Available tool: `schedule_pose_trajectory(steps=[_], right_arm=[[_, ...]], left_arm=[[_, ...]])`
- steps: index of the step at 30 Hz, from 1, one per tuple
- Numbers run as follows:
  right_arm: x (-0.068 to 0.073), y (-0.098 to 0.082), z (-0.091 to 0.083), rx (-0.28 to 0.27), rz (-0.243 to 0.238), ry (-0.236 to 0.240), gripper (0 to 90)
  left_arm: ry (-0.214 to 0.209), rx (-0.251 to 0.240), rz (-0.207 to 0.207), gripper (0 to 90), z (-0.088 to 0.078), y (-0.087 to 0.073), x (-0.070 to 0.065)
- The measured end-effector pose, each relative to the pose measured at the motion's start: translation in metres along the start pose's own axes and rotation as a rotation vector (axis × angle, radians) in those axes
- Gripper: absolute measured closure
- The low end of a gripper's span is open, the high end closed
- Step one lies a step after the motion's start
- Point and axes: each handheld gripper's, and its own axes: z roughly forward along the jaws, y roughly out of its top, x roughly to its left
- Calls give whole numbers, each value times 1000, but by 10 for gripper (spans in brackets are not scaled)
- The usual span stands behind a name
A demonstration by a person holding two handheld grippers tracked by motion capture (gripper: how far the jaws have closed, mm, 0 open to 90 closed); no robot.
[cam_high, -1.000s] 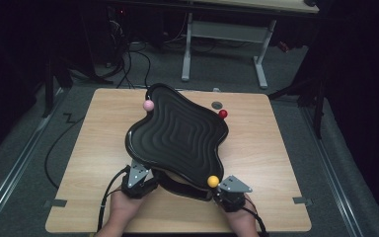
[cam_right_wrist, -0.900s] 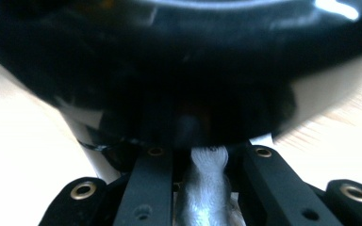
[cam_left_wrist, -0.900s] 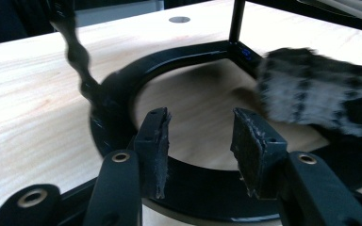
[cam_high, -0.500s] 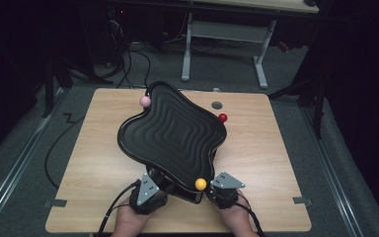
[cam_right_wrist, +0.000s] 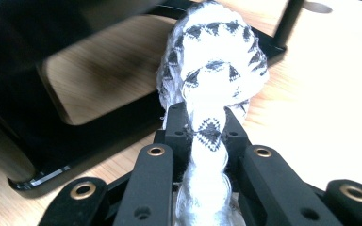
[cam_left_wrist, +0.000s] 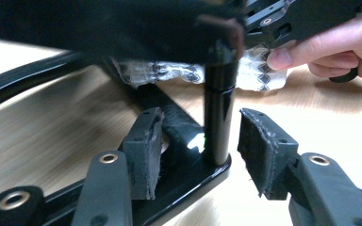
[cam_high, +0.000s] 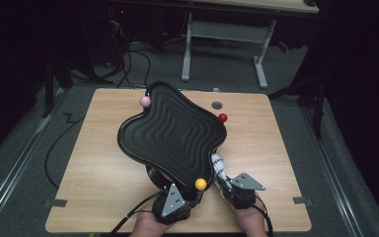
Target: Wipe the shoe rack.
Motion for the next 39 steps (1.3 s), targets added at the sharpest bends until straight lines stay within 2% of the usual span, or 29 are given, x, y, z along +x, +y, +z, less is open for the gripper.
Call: schedule_pose_trajectory(steps=[11, 16, 18, 23, 31, 36, 39], right_arm=[[-9, -11, -12, 15, 26, -44, 795], [-10, -13, -13, 18, 25, -49, 794], [-10, -13, -13, 18, 27, -48, 795], [-7, -12, -11, 17, 19, -45, 795], [4, 1, 2, -4, -50, -18, 795], [17, 15, 23, -15, -114, 33, 795], [25, 23, 38, -13, -139, 56, 795]], left_arm=[[-22, -29, -41, 543, 15, 6, -5], [-14, -24, -34, 634, 20, 5, -6], [-8, -30, -29, 719, 20, 5, -6], [-11, -27, -32, 734, 18, 5, -6], [-6, -20, -13, 733, 5, -1, -8], [3, -17, -1, 732, -9, -7, -9], [26, -11, 10, 729, -18, -11, -10]])
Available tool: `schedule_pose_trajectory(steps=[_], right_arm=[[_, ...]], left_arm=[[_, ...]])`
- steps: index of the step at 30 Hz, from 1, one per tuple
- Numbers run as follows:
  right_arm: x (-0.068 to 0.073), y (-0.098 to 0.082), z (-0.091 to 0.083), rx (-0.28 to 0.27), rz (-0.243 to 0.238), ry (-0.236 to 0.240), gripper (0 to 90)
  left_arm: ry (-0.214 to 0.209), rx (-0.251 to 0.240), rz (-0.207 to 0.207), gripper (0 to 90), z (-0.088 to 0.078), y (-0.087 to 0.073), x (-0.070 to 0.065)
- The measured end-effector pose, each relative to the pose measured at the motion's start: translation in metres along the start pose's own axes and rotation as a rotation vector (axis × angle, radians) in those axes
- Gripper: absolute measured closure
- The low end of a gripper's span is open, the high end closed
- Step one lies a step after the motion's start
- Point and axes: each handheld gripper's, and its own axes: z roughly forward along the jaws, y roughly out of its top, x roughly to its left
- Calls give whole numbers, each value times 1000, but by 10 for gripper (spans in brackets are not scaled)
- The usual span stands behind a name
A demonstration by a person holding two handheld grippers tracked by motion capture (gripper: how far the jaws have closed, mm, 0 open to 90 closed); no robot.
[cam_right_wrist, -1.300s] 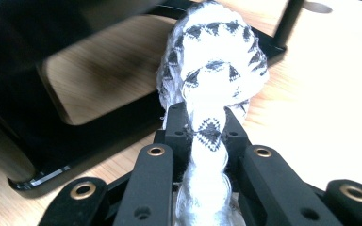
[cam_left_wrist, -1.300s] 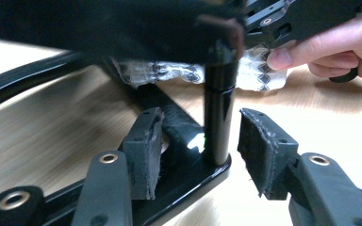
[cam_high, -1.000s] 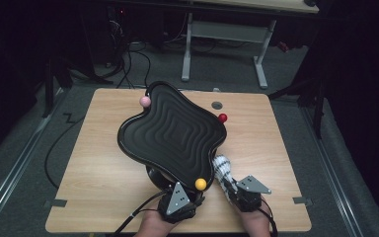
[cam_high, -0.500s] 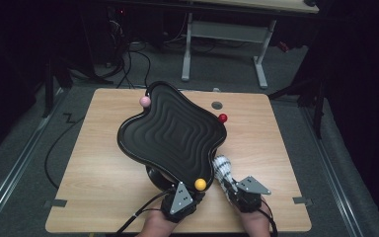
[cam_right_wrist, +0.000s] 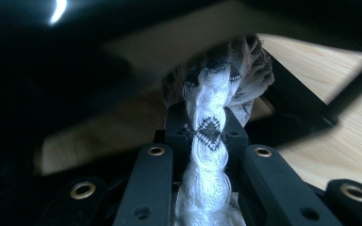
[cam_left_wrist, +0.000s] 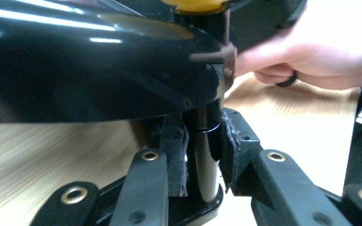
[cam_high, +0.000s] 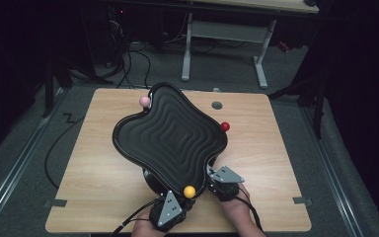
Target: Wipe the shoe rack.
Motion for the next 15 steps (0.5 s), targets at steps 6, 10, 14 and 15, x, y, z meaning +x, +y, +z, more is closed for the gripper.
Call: schedule_pose_trajectory(steps=[6, 10, 14, 15], right_arm=[[9, 10, 28, 20, -33, 35, 795], [11, 11, 36, 47, -48, 52, 805], [13, 12, 38, 66, -54, 48, 810], [13, 12, 38, 67, -54, 48, 810]], left_arm=[[39, 10, -5, 726, -15, -7, 4], [56, 18, -8, 724, -20, -9, 8], [72, 22, -13, 724, -23, -10, 12], [77, 21, -18, 724, -24, -11, 14]])
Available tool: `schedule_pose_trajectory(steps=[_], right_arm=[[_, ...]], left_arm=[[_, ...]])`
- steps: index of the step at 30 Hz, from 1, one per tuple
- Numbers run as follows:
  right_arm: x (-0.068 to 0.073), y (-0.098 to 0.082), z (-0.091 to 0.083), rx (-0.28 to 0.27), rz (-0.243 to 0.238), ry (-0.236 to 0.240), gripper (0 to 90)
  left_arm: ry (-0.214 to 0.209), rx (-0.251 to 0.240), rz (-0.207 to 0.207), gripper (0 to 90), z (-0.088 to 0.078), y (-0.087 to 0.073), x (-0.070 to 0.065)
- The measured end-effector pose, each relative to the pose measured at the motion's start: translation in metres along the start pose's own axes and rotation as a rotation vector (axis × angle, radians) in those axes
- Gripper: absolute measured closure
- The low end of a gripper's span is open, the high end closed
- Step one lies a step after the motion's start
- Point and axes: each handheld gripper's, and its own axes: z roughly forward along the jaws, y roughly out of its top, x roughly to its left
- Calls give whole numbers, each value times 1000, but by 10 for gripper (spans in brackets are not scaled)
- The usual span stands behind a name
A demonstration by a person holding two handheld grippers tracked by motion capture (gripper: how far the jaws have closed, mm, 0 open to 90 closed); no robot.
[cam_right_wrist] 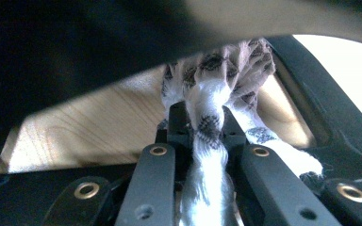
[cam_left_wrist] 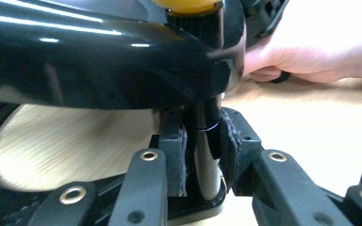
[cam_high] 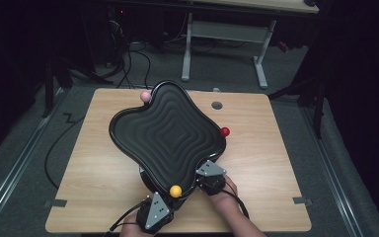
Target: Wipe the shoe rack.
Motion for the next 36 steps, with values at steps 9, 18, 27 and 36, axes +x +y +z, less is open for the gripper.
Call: schedule_pose_trajectory(steps=[9, 18, 27, 36], right_arm=[[1, -1, -3, 10, 4, -14, 809], [4, -5, -9, 10, 3, -27, 808], [5, -5, -19, -16, 24, -44, 803], [28, -2, -34, -47, 61, 71, 799]], left_arm=[[59, 11, -36, 725, -3, -4, 24], [134, 0, -133, 735, 3, -7, 54], [118, -1, -126, 736, 8, -5, 52], [79, -4, -109, 733, 16, 0, 44]])
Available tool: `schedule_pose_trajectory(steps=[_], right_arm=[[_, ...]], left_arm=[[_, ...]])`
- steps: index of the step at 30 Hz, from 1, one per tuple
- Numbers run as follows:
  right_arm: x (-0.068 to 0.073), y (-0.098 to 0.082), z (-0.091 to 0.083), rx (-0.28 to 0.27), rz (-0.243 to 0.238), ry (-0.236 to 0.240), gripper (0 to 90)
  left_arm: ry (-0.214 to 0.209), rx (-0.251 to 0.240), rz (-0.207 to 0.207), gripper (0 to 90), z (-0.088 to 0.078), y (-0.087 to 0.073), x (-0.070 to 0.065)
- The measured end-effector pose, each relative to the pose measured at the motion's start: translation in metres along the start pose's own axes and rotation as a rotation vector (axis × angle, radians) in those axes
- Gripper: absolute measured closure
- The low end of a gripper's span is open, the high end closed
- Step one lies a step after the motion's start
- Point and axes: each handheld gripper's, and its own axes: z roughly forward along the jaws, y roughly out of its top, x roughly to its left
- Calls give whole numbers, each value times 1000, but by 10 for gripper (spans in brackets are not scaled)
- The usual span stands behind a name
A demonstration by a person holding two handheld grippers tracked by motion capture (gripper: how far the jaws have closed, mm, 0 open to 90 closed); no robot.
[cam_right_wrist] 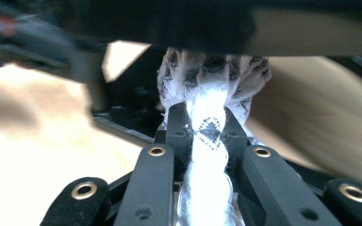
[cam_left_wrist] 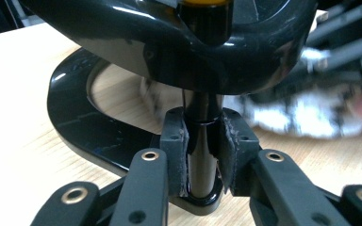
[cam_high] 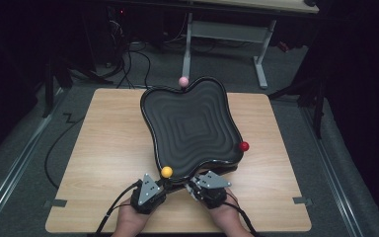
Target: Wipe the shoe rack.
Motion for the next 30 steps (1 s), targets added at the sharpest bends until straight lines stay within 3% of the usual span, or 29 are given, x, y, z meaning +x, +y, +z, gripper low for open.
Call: schedule_pose_trajectory(steps=[2, 7, 14, 24, 30], right_arm=[[9, 0, 3, 10, 3, 31, 797], [27, 2, 9, 16, -2, 85, 794], [38, 2, 15, 30, -10, 108, 794], [20, -3, 10, 51, -8, 43, 795], [-9, -12, -1, 64, 35, -51, 797]], left_arm=[[-5, 6, -12, 706, -1, 1, 0], [0, -40, -58, 651, -9, 2, -2], [26, -49, -71, 744, -9, 3, -3], [11, -41, -43, 744, -9, 3, -1], [5, -37, -42, 744, -9, 4, 0]])
